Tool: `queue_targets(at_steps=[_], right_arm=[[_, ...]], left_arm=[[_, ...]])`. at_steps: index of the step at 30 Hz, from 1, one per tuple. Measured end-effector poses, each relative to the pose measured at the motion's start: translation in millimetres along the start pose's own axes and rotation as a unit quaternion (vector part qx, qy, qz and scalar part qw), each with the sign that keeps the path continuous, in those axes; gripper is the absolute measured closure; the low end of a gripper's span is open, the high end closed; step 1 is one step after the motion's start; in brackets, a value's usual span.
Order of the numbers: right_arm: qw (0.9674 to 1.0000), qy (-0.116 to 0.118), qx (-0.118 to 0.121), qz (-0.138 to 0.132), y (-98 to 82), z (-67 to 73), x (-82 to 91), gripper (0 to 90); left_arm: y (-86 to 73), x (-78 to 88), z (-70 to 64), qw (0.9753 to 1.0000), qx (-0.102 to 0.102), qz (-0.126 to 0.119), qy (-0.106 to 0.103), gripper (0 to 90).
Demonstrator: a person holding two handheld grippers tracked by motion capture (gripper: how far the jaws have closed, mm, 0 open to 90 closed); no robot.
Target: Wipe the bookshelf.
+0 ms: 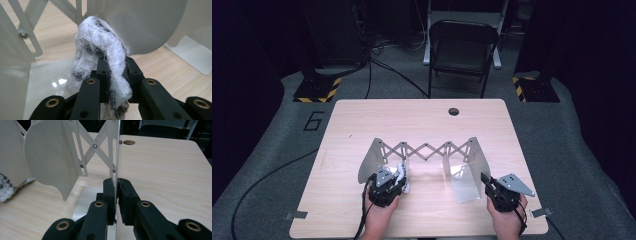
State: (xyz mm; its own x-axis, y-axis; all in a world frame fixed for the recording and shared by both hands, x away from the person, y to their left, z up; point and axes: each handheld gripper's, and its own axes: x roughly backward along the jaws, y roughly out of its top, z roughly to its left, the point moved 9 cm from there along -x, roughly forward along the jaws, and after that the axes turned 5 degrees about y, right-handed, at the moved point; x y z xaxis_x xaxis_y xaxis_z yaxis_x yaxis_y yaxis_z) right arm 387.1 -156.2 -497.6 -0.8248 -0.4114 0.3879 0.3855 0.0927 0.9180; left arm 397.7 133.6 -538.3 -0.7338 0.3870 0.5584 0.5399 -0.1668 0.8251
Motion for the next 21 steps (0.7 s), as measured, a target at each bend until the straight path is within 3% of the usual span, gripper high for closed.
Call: queue_targets(at_steps=[3, 7, 13, 17, 21], right_arm=[[1.0000, 0.000, 0.000, 0.001, -0.1, 0.0, 0.1, 84.4], [1.0000, 0.002, -0.002, 0.001, -0.1, 0.3, 0.1, 84.2], [1.0000, 0.003, -0.001, 0.002, -0.4, 0.3, 0.1, 83.9], [1.0000, 0.004, -0.002, 0.001, -0.3, 0.6, 0.1, 83.9], [1.0000, 0.004, -0.002, 0.001, -0.3, 0.8, 0.0, 83.8]], left_arm=[[9.5, 7.1, -0.7, 0.9999, 0.003, -0.008, -0.005, 77.2], [35.8, 27.5, -5.0, 0.9991, 0.007, -0.040, -0.012, 77.2], [66.1, 54.8, -12.8, 0.9968, -0.003, -0.077, -0.022, 77.2], [64.3, 56.3, -13.6, 0.9966, -0.001, -0.080, -0.022, 77.1], [47.3, 46.3, -13.2, 0.9978, -0.001, -0.063, -0.020, 77.2]])
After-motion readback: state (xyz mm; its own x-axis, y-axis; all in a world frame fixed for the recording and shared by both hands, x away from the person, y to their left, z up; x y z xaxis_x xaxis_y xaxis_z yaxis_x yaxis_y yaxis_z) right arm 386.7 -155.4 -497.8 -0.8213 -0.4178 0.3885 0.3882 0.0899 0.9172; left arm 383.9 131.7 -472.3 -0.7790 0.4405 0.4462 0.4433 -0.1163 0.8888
